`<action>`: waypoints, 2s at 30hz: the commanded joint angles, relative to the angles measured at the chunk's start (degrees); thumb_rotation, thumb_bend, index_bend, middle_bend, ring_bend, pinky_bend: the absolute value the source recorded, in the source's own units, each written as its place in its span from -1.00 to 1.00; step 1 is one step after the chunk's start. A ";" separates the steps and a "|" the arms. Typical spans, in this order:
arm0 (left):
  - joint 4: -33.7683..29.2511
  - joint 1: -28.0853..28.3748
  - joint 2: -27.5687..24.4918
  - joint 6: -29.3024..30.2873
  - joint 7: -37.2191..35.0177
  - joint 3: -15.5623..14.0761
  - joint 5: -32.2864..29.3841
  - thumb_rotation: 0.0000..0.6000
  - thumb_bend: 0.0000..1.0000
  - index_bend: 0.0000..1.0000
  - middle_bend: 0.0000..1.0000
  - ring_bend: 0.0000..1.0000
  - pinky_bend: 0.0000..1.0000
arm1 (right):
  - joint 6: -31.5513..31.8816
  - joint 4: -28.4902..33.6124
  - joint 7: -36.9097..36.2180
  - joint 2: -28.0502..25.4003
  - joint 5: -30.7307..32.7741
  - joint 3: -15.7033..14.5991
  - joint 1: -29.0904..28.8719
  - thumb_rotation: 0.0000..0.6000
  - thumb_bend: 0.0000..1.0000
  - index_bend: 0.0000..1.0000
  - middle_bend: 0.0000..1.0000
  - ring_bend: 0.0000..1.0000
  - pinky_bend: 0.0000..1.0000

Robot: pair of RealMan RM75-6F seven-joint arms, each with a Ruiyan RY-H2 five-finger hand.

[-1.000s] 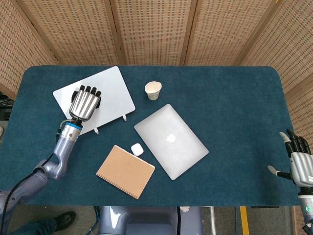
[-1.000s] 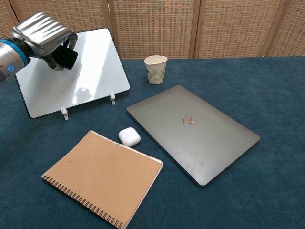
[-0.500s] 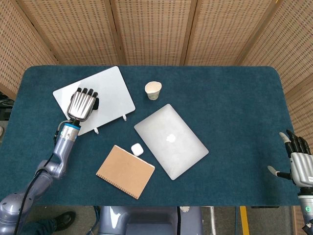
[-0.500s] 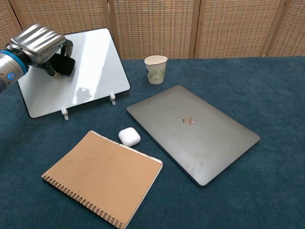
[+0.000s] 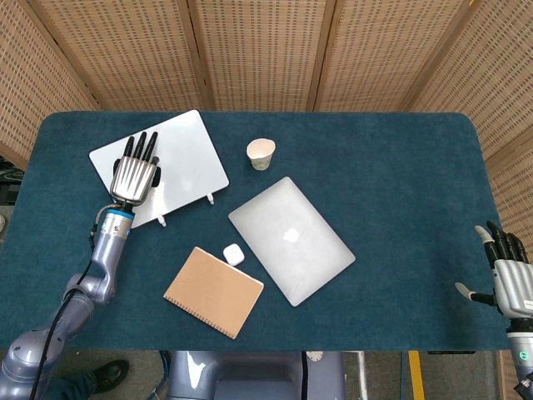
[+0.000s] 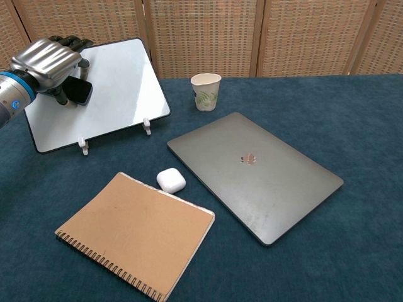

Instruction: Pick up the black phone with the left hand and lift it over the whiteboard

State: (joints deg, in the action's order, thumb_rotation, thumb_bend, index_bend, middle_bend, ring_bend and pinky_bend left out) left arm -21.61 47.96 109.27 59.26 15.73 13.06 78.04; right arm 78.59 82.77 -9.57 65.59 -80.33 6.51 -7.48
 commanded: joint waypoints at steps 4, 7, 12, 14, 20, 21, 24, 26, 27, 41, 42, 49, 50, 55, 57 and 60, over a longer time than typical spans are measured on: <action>-1.72 -0.67 -1.64 2.37 -2.26 -1.22 1.24 1.00 -0.90 -1.00 -1.00 -1.00 -0.85 | 0.16 0.13 -0.17 -0.12 -0.21 -0.07 0.05 1.00 -1.00 -1.00 -1.00 -1.00 -1.00; -2.75 -0.97 -2.42 2.63 -2.52 -1.58 1.40 1.00 -0.96 -1.00 -1.00 -1.00 -0.85 | 0.30 0.26 -0.15 -0.20 -0.36 -0.13 0.11 1.00 -1.00 -1.00 -1.00 -1.00 -1.00; -4.82 -1.46 -3.65 2.57 -2.18 -2.04 1.45 1.00 -1.00 -1.00 -1.00 -1.00 -0.94 | 0.35 0.54 -0.23 -0.39 -0.41 -0.21 0.20 1.00 -1.00 -1.00 -1.00 -1.00 -1.00; -5.87 -1.61 -4.20 2.21 -1.25 -1.95 1.05 1.00 -1.00 -1.00 -1.00 -1.00 -0.98 | 0.35 0.69 -0.34 -0.53 -0.49 -0.25 0.22 1.00 -1.00 -1.00 -1.00 -1.00 -1.00; -8.13 -1.87 -5.25 2.54 0.39 -1.64 0.45 1.00 -1.00 -1.00 -1.00 -1.00 -1.00 | 0.51 0.82 -0.60 -0.69 -0.56 -0.24 0.30 1.00 -1.00 -1.00 -1.00 -1.00 -1.00; -8.46 -1.90 -5.43 2.69 0.57 -1.62 0.42 1.00 -1.00 -1.00 -1.00 -1.00 -1.00 | 0.54 0.84 -0.63 -0.70 -0.57 -0.24 0.31 1.00 -1.00 -1.00 -1.00 -1.00 -1.00; -9.49 -2.05 -5.95 3.05 0.89 -1.64 0.36 1.00 -1.00 -1.00 -1.00 -1.00 -1.00 | 0.55 0.87 -0.73 -0.75 -0.63 -0.26 0.31 1.00 -1.00 -1.00 -1.00 -1.00 -1.00; -10.08 -2.14 -6.26 3.41 1.17 -1.72 0.44 1.00 -1.00 -1.00 -1.00 -1.00 -1.00 | 0.58 0.90 -0.80 -0.80 -0.64 -0.25 0.32 1.00 -1.00 -1.00 -1.00 -1.00 -1.00; -10.27 -2.16 -6.35 3.54 1.24 -1.75 0.47 1.00 -1.00 -1.00 -1.00 -1.00 -1.00 | 0.60 0.92 -0.84 -0.82 -0.65 -0.24 0.33 1.00 -1.00 -1.00 -1.00 -1.00 -1.00; -23.98 -3.48 -13.34 8.86 5.08 -2.60 2.64 1.00 -1.00 -1.00 -1.00 -1.00 -1.00 | 1.15 1.38 -2.04 -1.47 -1.13 -0.29 0.59 1.00 -1.00 -1.00 -1.00 -1.00 -1.00; -26.64 -3.87 -14.82 9.57 5.63 -2.70 2.93 1.00 -1.00 -1.00 -1.00 -1.00 -1.00 | 1.27 1.44 -2.10 -1.52 -1.24 -0.31 0.63 1.00 -1.00 -1.00 -1.00 -1.00 -1.00; -51.28 -10.28 -29.22 16.75 6.14 -3.41 4.14 1.00 -1.00 -1.00 -1.00 -1.00 -1.00 | 2.46 1.93 -2.42 -1.88 -2.12 -0.53 1.10 1.00 -1.00 -1.00 -1.00 -1.00 -1.00; -54.04 -11.35 -30.99 17.33 6.00 -3.63 3.89 1.00 -1.00 -1.00 -1.00 -1.00 -1.00 | 2.53 2.00 -2.44 -1.91 -2.14 -0.53 1.13 1.00 -1.00 -1.00 -1.00 -1.00 -1.00; -65.77 -17.76 -38.02 19.63 5.03 -4.64 -0.84 1.00 -1.00 -1.00 -1.00 -1.00 -1.00 | 3.21 2.28 -2.02 -1.94 -2.35 -0.51 1.36 1.00 -1.00 -1.00 -1.00 -1.00 -1.00; -69.02 -20.34 -40.06 20.24 4.49 -5.23 -3.19 1.00 -1.00 -1.00 -1.00 -1.00 -1.00 | 3.62 2.48 -1.57 -1.89 -2.54 -0.54 1.49 1.00 -1.00 -1.00 -1.00 -1.00 -1.00; -71.39 -23.47 -41.92 20.69 0.31 -6.51 -4.44 1.00 -1.00 -1.00 -1.00 -1.00 -1.00 | 4.17 2.77 -0.91 -1.79 -2.86 -0.63 1.66 1.00 -1.00 -1.00 -1.00 -1.00 -1.00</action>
State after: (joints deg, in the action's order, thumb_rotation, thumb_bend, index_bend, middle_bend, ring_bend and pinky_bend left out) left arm -90.00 27.86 69.91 78.35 19.37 8.04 75.91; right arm 82.65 85.45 -10.60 63.77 -83.11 5.91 -5.88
